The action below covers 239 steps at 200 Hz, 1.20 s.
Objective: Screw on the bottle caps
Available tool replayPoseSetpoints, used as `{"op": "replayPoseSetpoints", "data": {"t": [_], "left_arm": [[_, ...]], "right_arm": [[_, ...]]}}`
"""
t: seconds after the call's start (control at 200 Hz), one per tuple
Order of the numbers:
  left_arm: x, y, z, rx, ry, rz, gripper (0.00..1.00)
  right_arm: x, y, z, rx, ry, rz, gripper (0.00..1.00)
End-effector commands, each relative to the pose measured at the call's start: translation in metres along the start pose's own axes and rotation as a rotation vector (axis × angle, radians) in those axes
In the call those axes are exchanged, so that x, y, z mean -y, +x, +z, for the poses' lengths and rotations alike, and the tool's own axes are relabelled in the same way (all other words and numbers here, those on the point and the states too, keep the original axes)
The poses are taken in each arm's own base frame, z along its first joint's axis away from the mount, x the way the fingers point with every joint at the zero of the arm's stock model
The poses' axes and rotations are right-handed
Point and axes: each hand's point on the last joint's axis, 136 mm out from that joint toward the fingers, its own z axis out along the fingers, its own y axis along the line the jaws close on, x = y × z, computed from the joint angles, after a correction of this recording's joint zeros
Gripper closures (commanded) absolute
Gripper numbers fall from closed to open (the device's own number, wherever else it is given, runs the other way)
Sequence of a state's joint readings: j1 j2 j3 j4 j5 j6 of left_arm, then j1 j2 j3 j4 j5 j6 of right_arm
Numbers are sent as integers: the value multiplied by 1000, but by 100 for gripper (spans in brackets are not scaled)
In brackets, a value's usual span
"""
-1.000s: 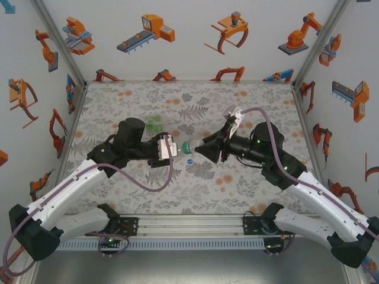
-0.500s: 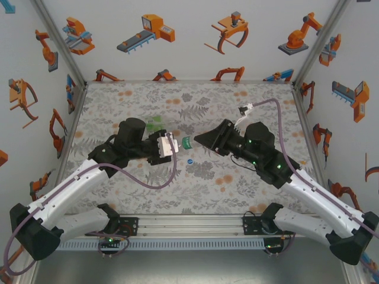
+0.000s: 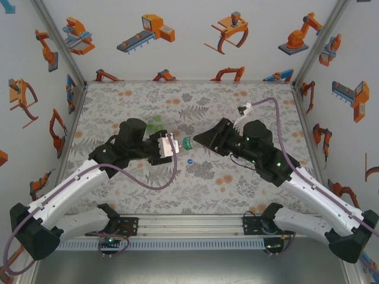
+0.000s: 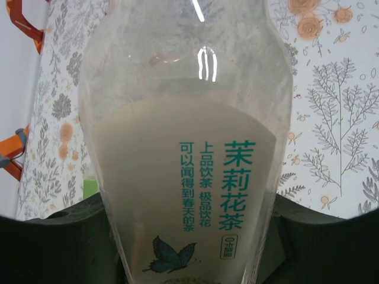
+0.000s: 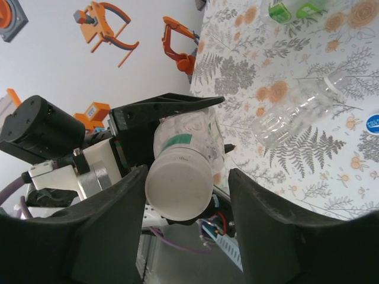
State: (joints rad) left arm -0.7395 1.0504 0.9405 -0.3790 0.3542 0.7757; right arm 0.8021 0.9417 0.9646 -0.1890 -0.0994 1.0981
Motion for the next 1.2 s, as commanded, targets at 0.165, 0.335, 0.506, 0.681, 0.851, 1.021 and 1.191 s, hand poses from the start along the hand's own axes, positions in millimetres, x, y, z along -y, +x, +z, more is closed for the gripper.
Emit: {"op": "replayPoseSetpoints", "data": {"t": [0.165, 0.335, 0.506, 0.681, 0.851, 1.021, 1.191], "left_arm": [[-5, -32, -6, 125, -5, 49, 100], [-3, -32, -6, 131, 7, 51, 100], [0, -35, -7, 144, 25, 53, 100], [9, -39, -10, 174, 74, 62, 100], [15, -44, -12, 196, 111, 66, 100], [20, -46, -13, 205, 138, 67, 100], [21, -47, -14, 206, 148, 67, 100]], "right_arm": [[-8, -12, -26, 35, 49, -202, 35], [-25, -22, -44, 73, 22, -355, 35], [-44, -28, -61, 113, -28, -600, 38], [-62, -21, -70, 116, -121, -870, 41], [-91, 9, -85, 60, -347, -1166, 43], [-102, 40, -97, -12, -535, -1399, 43], [-102, 49, -97, -32, -591, -1568, 40]]}}
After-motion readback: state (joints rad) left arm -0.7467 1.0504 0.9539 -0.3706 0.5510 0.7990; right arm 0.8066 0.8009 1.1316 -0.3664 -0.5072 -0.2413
